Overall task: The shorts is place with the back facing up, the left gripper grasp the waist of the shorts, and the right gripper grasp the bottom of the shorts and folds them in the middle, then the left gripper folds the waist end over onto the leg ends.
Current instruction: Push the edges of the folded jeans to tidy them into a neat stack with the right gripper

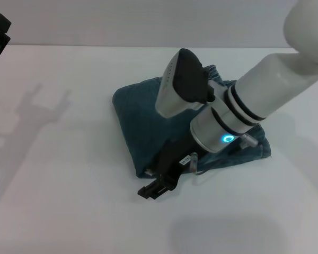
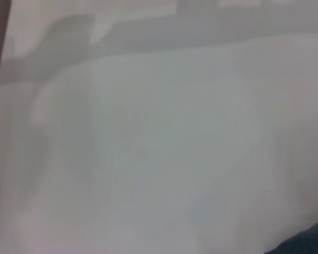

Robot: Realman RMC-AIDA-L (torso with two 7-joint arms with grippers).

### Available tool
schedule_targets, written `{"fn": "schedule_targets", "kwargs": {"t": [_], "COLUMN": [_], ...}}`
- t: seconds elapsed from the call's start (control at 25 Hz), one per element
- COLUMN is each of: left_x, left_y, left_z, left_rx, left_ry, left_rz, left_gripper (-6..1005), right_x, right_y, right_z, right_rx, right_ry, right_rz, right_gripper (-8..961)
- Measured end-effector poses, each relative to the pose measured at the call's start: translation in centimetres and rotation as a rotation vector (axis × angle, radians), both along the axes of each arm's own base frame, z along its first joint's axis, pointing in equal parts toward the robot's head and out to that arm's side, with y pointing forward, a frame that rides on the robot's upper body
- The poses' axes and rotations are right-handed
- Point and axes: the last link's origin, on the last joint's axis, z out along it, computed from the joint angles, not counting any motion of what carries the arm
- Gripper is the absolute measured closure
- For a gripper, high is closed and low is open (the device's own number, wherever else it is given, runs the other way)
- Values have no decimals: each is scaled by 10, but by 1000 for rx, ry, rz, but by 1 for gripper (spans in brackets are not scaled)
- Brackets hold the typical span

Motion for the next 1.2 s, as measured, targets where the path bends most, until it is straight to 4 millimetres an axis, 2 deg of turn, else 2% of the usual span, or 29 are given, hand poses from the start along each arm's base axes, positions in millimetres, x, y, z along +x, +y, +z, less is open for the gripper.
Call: {"fn": "schedule_targets", "kwargs": {"t": [0.88,1.04,1.2], "left_x": [0,-1,-2], "left_y": [-1,0,0], "left_z": [-2,-2,-1], "left_rx": [-7,-8,-6], "left_ry": [-5,-4,-3], "left_rz": [-2,1,5], "left_gripper": [143,143,143], "right_x": [-2,-3,-7], "right_y": [29,28,18], "right_z": [-6,-5,-2], "right_rx": [212,215,182], "right_ry": [13,29,143], "right_rz": [55,52,55], "right_gripper": [378,379,378]}}
